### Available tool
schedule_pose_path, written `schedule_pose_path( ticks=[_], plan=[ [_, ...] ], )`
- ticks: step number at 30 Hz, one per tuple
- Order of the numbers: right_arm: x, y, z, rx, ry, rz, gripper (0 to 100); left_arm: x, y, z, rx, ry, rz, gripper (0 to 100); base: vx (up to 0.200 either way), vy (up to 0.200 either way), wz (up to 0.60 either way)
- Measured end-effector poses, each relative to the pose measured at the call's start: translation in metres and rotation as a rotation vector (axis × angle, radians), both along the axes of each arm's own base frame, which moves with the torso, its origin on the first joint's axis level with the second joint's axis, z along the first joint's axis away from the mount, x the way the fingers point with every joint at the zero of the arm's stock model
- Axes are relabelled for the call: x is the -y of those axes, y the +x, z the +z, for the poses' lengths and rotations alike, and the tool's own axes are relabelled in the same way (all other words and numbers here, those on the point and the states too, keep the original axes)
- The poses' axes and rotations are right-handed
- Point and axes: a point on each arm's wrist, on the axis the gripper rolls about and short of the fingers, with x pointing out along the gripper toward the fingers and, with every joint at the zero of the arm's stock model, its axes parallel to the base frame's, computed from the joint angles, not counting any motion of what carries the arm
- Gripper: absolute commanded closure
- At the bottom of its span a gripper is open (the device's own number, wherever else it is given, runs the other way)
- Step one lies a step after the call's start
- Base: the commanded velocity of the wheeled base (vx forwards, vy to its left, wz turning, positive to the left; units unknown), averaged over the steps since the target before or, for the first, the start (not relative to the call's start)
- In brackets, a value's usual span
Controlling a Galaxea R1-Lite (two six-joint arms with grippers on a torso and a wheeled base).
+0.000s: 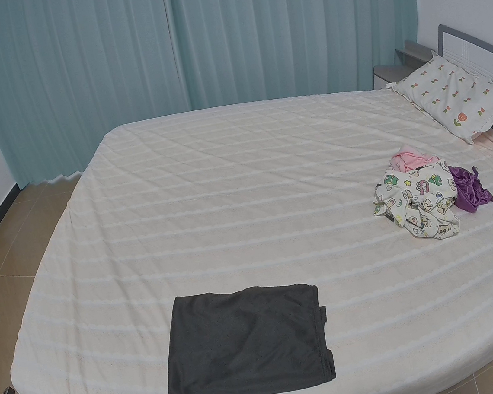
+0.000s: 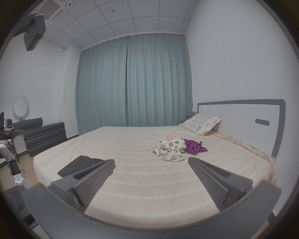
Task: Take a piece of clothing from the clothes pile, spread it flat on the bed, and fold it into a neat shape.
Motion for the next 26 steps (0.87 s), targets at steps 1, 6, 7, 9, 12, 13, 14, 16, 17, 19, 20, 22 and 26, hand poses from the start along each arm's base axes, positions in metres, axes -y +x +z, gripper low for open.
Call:
schedule_pose_path(
  ticks=[1, 6, 7, 9, 12, 13, 14, 16, 17, 19, 20, 22, 26],
  plan=[
    [0.0000, 0.0000, 0.0001, 0.000, 0.000, 0.000, 0, 0.0000, 0.0000, 0.0000, 0.000, 0.000, 0.000, 0, 0.000, 0.000, 0.00],
    [0.0000, 0.0001, 0.0001, 0.000, 0.001, 0.000, 0, 0.0000, 0.0001, 0.0000, -0.001, 0.000, 0.000, 0, 0.000, 0.000, 0.00],
    [0.0000, 0.0001, 0.0001, 0.000, 0.001, 0.000, 0, 0.0000, 0.0001, -0.0001, -0.002, -0.001, 0.000, 0, 0.000, 0.000, 0.00],
    [0.0000, 0.0001, 0.0001, 0.000, -0.001, 0.000, 0, 0.0000, 0.0001, 0.0000, -0.001, -0.001, 0.000, 0, 0.000, 0.000, 0.00],
    [0.0000, 0.0001, 0.0001, -0.001, -0.002, 0.000, 0, 0.0000, 0.0001, -0.0001, -0.001, 0.000, 0.000, 0, 0.000, 0.000, 0.00],
    [0.0000, 0.0001, 0.0000, -0.001, -0.002, 0.000, 0, 0.0000, 0.0001, -0.0001, -0.002, 0.000, 0.000, 0, 0.000, 0.000, 0.00],
    [0.0000, 0.0001, 0.0000, -0.001, -0.002, 0.000, 0, 0.0000, 0.0001, -0.0001, -0.002, 0.000, 0.000, 0, 0.000, 0.000, 0.00],
    [0.0000, 0.0001, 0.0000, -0.001, -0.002, 0.000, 0, 0.0000, 0.0001, -0.0001, -0.002, 0.000, 0.000, 0, 0.000, 0.000, 0.00],
    [0.0000, 0.0001, 0.0001, -0.001, -0.001, 0.000, 0, 0.0000, 0.0002, -0.0001, -0.002, 0.000, 0.000, 0, 0.000, 0.000, 0.00],
    [0.0000, 0.0001, 0.0000, -0.001, -0.001, 0.000, 0, 0.0000, 0.0002, -0.0001, -0.002, -0.001, 0.000, 0, 0.000, 0.000, 0.00],
    [0.0000, 0.0001, 0.0000, -0.001, -0.001, 0.000, 0, 0.0000, 0.0002, -0.0001, -0.002, -0.001, 0.000, 0, 0.000, 0.000, 0.00],
    [0.0000, 0.0001, 0.0000, -0.001, -0.001, 0.000, 0, 0.0000, 0.0002, -0.0001, -0.002, 0.000, 0.000, 0, 0.000, 0.000, 0.00],
    [0.0000, 0.0001, 0.0000, -0.002, -0.001, 0.000, 0, 0.0000, 0.0002, -0.0001, -0.002, 0.000, 0.000, 0, 0.000, 0.000, 0.00]
  ],
)
